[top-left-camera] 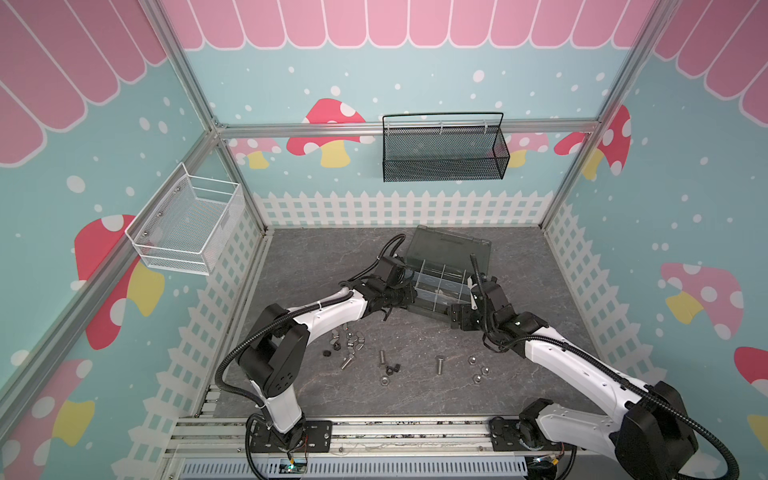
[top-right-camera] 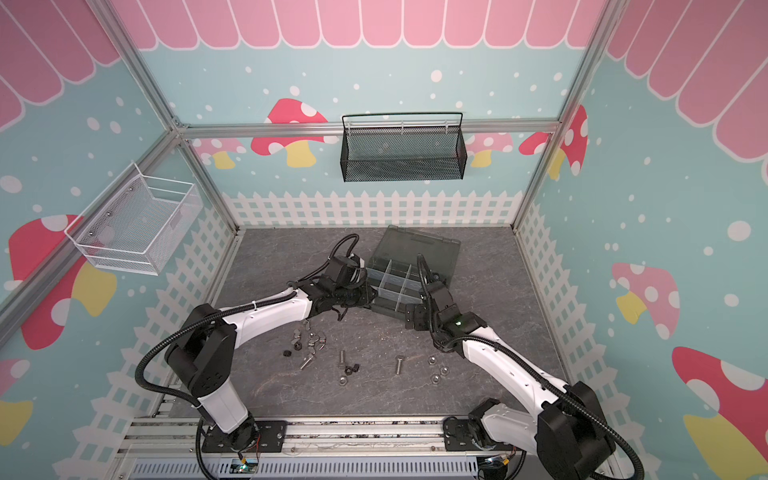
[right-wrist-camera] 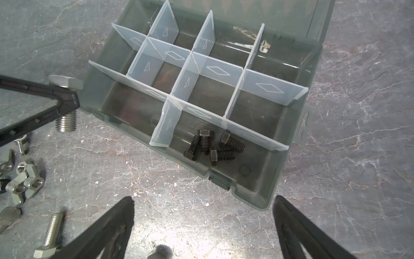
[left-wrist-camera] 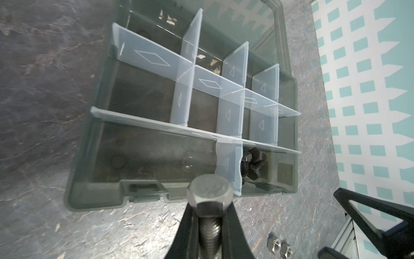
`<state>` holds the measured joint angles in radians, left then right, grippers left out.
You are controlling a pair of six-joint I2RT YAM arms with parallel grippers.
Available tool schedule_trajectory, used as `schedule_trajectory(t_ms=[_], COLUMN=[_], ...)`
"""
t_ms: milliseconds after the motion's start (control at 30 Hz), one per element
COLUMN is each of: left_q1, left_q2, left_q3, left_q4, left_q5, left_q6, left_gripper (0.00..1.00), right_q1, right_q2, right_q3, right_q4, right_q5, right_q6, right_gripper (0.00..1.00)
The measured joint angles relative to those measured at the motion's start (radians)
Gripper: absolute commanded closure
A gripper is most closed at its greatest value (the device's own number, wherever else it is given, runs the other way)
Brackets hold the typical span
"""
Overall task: Sort the screws and nuts into containers
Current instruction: 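Carry the bolt over the organizer with the left gripper while the right gripper reaches out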
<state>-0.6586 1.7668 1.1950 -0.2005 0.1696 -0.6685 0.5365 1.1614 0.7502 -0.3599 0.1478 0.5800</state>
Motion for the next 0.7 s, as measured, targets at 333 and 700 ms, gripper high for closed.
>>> schedule_trajectory(t_ms=[333, 700], left_q1=[-0.018, -0.046], left_q2=[0.063, 0.13], left_q3=[0.027, 0.07], left_q4=[0.02, 0.036], left_q5=[-0.024, -0.048], left_q6=[-0.005, -0.005], left_gripper=[0.96, 0.92], right_q1=[0.0, 0.016], right_q2=[-0.012, -0.08], right_q3=[-0.013, -0.082], right_q4=[0.001, -0.008], right_q5=[-0.018, -0.074], right_q6=[0.001, -0.001], right_gripper=[0.02, 0.02])
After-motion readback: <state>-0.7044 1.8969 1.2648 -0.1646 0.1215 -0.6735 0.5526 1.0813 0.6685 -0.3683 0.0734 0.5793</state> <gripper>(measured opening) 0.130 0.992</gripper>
